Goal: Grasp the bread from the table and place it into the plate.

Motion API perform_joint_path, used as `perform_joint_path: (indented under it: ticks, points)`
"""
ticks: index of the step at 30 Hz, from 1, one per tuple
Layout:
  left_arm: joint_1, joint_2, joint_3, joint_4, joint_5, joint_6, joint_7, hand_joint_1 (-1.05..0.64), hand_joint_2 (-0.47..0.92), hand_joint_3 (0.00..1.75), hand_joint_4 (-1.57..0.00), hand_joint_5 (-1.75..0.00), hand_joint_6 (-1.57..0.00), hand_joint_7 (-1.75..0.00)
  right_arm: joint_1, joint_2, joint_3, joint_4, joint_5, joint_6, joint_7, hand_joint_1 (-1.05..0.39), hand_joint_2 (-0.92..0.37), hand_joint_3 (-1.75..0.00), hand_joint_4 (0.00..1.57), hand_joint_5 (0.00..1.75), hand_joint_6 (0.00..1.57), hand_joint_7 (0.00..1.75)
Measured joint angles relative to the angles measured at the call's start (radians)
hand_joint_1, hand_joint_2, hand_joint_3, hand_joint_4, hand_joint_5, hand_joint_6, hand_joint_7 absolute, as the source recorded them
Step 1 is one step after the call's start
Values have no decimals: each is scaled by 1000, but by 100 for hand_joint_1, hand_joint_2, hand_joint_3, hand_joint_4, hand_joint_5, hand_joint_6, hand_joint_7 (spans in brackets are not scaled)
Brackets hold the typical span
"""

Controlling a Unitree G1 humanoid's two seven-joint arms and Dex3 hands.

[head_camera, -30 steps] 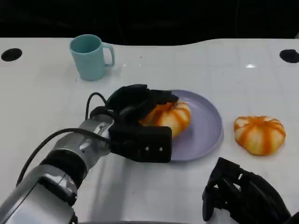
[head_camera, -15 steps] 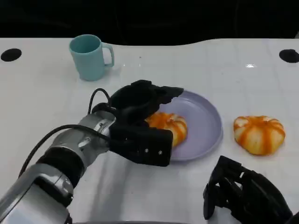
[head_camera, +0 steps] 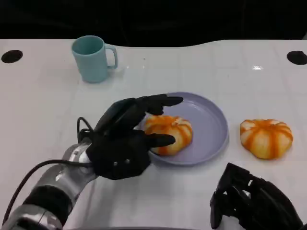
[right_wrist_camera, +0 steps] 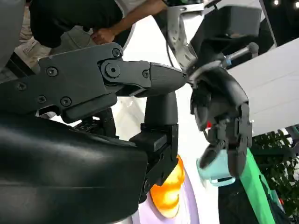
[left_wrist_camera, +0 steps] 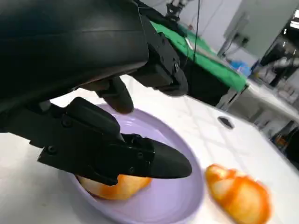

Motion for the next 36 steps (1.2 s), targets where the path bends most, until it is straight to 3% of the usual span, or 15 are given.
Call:
perform_joint_path:
  ticks: [4, 9, 17, 23, 36]
  points:
    - [72, -16, 74, -49, -171, -30, -168, -60, 92, 26, -61, -167, -57, -112, 3, -1, 1, -12, 0, 1, 1, -54, -92, -44, 58, 175, 41, 160]
    - [194, -37, 136, -166, -370, -36, -369, -63, 92, 28, -61, -174, -58, -133, 11, -2, 2, -21, 7, 12, 4, -54, -92, -43, 58, 175, 42, 159]
    - [464, -35, 185, -531, -629, 281, -599, -65, 92, 32, -75, -175, -60, -160, 24, -5, 5, -40, 15, 33, 6, -52, -92, -44, 59, 175, 42, 158]
    - [605, -39, 219, -687, -766, 496, -676, -62, 92, 32, -81, -175, -58, -173, 32, -5, 6, -58, 25, 54, 6, -53, -92, -43, 59, 175, 42, 158]
    - [724, -62, 258, -794, -851, 688, -744, -63, 92, 25, -85, -175, -58, -175, 45, -7, 6, -76, 32, 64, 4, -52, -92, -43, 59, 175, 42, 157]
